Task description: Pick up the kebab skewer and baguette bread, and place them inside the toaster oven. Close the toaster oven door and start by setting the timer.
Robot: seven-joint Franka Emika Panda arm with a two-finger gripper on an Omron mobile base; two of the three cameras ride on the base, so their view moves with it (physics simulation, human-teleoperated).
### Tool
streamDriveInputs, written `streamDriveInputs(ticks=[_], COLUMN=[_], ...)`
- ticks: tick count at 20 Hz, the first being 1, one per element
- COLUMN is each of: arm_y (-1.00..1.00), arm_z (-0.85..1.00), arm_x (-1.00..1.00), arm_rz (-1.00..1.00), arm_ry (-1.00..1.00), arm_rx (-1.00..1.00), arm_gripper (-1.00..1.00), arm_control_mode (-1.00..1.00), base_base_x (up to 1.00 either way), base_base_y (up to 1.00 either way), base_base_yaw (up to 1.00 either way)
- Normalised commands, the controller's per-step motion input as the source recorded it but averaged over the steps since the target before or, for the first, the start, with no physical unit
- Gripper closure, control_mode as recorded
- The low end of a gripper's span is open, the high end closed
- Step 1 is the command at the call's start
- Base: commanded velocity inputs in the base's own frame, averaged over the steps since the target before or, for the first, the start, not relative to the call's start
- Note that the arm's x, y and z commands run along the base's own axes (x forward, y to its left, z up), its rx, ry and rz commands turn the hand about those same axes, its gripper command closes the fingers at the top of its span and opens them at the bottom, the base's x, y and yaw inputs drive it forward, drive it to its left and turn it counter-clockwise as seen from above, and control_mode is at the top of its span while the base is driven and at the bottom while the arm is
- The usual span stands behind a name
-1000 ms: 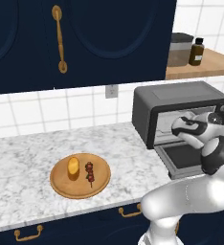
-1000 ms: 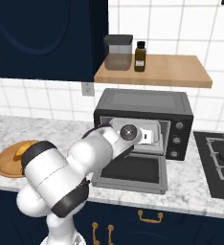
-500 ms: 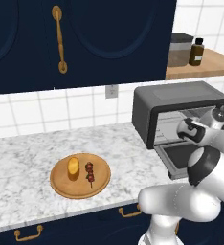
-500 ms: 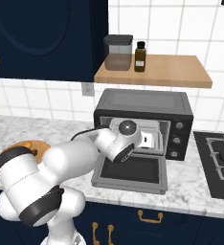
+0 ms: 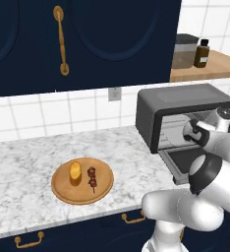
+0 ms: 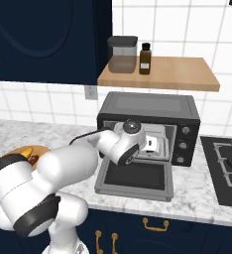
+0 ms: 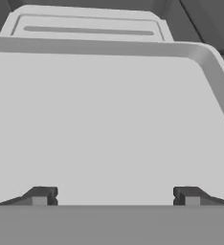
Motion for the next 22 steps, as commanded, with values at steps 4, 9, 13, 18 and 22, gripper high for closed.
streamDriveInputs(ticks=[4, 9, 13, 18, 22], arm_y=[0.00, 0.01, 0.44, 0.97, 1.00], arm_z=[0.14, 0.35, 0.33, 0.05, 0.08], arm_x=[-0.15, -0.49, -0.63, -0.53, -0.47], arm_rz=[0.00, 0.00, 0.00, 0.00, 0.00], arm_ry=[-0.01, -0.02, 0.00, 0.00, 0.00], arm_rx=[0.06, 0.04, 0.00, 0.00, 0.01], arm_gripper=[-1.00, -1.00, -1.00, -1.00, -1.00], arm_control_mode=[-1.00, -1.00, -1.00, -1.00, -1.00], base_base_x=[0.00, 0.00, 0.00, 0.00, 0.00], base_base_y=[0.00, 0.00, 0.00, 0.00, 0.00], base_base_yaw=[0.00, 0.00, 0.00, 0.00, 0.00])
